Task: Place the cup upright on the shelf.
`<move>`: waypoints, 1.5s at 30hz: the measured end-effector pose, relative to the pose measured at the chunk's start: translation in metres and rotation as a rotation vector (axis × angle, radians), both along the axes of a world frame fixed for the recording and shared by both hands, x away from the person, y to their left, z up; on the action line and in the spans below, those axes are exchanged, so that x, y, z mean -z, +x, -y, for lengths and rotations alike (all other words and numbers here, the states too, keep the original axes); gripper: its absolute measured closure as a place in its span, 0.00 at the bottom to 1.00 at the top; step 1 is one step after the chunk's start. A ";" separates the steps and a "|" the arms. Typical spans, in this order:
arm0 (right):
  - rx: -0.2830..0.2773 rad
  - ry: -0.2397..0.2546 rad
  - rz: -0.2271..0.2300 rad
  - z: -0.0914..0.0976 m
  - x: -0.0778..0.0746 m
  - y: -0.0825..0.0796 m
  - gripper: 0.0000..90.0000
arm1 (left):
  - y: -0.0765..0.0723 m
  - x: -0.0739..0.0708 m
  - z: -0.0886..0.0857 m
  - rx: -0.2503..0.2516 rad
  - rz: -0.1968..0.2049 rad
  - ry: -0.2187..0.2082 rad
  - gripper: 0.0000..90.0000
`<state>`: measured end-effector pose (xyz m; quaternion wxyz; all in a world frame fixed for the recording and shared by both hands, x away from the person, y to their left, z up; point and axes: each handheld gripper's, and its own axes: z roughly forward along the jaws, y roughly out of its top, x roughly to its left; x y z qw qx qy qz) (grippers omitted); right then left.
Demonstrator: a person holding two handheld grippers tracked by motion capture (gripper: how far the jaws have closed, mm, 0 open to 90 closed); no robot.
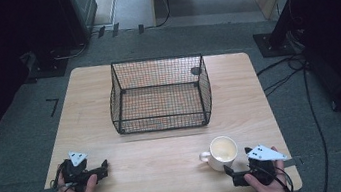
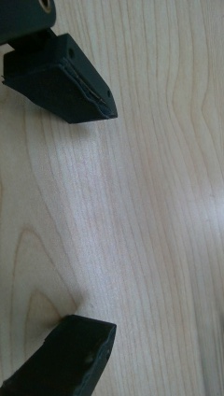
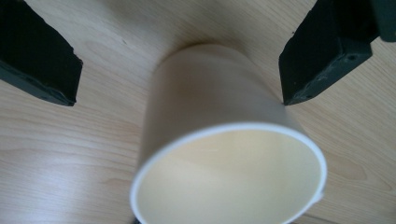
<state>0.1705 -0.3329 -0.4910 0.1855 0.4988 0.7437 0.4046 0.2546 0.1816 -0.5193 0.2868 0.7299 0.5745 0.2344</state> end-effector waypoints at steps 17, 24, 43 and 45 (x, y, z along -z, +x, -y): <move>-0.027 0.024 0.046 -0.030 -0.002 0.022 0.00 | 0.000 0.000 0.000 0.000 0.000 0.000 0.02; -0.004 0.015 0.047 -0.038 -0.001 0.029 0.03 | 0.000 0.000 0.000 0.001 -0.001 0.001 0.02; -0.013 -0.017 0.087 -0.049 -0.007 0.031 0.11 | 0.000 0.000 0.000 0.001 0.000 0.001 0.02; -0.013 -0.015 0.094 -0.050 -0.011 0.032 0.11 | 0.000 0.000 0.000 0.001 0.000 0.001 0.02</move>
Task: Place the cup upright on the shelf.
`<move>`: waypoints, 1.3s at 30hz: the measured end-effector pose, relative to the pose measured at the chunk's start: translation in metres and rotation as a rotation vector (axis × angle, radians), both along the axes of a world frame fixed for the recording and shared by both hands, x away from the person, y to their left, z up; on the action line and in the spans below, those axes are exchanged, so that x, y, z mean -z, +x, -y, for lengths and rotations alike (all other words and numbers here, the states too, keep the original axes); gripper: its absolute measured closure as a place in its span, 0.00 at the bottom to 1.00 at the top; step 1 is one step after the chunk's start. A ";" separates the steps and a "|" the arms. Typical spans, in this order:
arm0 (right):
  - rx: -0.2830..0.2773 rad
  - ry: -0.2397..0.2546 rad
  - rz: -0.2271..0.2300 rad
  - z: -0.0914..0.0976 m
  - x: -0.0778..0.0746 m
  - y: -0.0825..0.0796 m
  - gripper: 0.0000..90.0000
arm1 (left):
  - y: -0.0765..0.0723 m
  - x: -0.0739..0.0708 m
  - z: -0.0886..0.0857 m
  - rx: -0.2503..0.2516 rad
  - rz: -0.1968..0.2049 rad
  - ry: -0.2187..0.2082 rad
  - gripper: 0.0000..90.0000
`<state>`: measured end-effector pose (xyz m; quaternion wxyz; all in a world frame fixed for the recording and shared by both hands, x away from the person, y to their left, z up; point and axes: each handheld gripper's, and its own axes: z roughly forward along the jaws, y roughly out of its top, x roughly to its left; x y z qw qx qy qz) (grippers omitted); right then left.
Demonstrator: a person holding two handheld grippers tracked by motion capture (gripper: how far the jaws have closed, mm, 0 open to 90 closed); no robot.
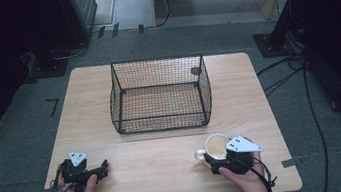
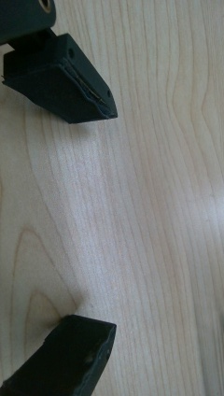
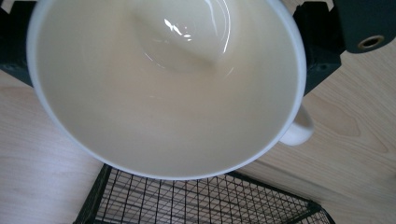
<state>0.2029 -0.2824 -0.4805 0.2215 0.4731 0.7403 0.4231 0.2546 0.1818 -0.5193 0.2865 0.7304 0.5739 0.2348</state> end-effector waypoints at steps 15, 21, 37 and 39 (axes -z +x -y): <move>-0.034 0.011 0.051 -0.022 -0.027 0.013 0.11 | 0.000 0.000 0.000 -0.001 0.000 -0.002 0.02; -0.057 0.004 0.067 -0.031 -0.036 0.018 0.11 | 0.000 0.000 0.000 -0.001 0.000 -0.002 0.02; -0.096 0.009 0.119 -0.056 -0.067 0.037 0.11 | 0.000 0.000 0.000 -0.002 0.001 -0.004 0.02; -0.100 0.008 0.126 -0.059 -0.071 0.040 0.11 | 0.000 0.000 0.000 -0.002 0.001 -0.003 0.02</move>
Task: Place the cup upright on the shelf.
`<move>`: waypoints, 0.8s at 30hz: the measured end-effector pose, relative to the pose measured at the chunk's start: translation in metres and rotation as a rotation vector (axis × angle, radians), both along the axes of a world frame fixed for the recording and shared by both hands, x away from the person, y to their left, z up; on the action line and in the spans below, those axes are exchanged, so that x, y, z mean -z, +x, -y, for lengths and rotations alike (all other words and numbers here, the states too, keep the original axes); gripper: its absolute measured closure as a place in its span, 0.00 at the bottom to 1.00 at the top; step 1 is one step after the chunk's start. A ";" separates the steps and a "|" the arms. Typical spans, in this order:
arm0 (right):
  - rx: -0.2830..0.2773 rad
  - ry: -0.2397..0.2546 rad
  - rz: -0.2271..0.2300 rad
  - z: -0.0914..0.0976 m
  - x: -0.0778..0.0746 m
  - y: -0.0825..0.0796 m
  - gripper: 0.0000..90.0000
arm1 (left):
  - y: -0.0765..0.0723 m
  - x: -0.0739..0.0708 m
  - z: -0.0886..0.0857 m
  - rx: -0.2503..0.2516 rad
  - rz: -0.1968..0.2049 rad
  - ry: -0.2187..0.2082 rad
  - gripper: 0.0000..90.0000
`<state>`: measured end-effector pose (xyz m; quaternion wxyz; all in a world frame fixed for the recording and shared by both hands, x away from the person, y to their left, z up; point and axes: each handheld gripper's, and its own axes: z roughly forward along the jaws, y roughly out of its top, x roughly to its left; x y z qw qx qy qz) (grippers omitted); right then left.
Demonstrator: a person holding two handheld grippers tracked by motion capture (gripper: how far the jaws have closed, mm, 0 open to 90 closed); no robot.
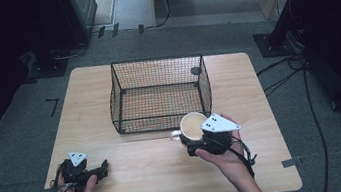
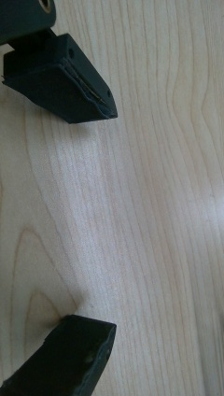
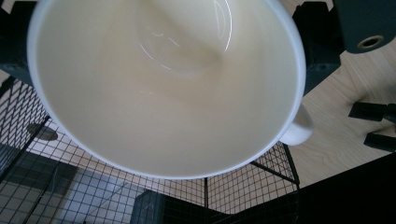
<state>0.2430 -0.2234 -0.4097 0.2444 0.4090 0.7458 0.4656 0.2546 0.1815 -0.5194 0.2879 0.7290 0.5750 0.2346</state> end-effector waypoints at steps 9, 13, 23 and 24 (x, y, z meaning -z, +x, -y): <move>-0.010 -0.010 0.036 -0.014 -0.017 0.015 0.11 | 0.000 0.000 0.000 0.001 -0.002 -0.001 0.02; -0.011 -0.009 0.045 -0.019 -0.023 0.020 0.11 | 0.000 0.000 0.000 0.001 -0.003 0.000 0.02; -0.002 -0.011 0.071 -0.027 -0.037 0.038 0.11 | 0.000 0.000 0.000 -0.001 -0.002 -0.002 0.02; -0.001 -0.011 0.073 -0.028 -0.038 0.040 0.11 | 0.000 0.000 0.000 -0.001 -0.002 -0.002 0.02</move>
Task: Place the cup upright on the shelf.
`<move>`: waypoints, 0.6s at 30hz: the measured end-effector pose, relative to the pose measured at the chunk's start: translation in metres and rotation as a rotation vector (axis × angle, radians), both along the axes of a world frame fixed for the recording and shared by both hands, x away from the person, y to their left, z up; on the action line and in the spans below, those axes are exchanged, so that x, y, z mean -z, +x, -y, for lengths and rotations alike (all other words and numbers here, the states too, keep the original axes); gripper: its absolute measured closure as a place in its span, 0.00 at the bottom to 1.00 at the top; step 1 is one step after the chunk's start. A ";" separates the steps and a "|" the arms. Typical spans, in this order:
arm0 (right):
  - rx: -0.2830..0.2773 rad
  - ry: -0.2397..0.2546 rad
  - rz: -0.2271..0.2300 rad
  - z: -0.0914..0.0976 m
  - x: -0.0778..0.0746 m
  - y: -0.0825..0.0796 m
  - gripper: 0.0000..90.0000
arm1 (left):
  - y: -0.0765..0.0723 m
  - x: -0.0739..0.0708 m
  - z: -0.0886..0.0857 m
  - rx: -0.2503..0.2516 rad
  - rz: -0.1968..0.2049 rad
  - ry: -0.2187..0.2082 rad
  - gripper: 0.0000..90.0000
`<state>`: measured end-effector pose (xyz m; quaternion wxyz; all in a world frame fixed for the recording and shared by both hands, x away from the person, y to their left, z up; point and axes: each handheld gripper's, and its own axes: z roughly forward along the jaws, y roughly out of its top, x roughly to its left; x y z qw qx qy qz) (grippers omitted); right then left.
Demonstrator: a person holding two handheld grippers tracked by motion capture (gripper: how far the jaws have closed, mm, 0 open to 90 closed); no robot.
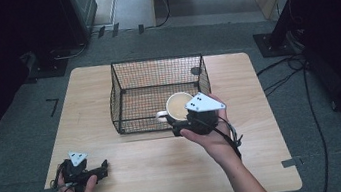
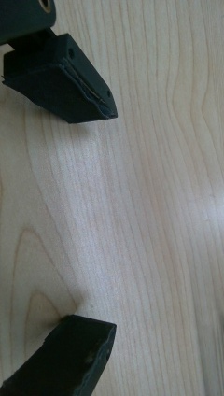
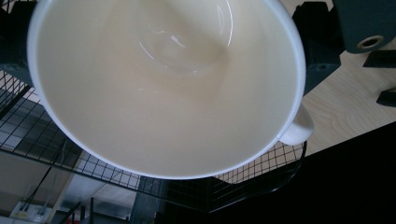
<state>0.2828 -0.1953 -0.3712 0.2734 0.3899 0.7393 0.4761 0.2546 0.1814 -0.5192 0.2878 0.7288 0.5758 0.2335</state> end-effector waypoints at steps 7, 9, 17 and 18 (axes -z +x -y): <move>0.007 0.004 0.011 -0.004 -0.008 0.013 0.11 | 0.000 0.000 0.000 0.001 0.000 0.002 0.02; 0.010 0.001 0.017 -0.005 -0.010 0.017 0.11 | 0.000 0.000 0.000 0.001 0.002 0.001 0.02; 0.039 0.001 0.026 -0.007 -0.018 0.038 0.11 | 0.000 0.000 0.000 0.005 0.000 0.000 0.02; 0.039 0.001 0.026 -0.007 -0.018 0.038 0.11 | 0.000 0.000 0.000 0.005 0.000 0.000 0.02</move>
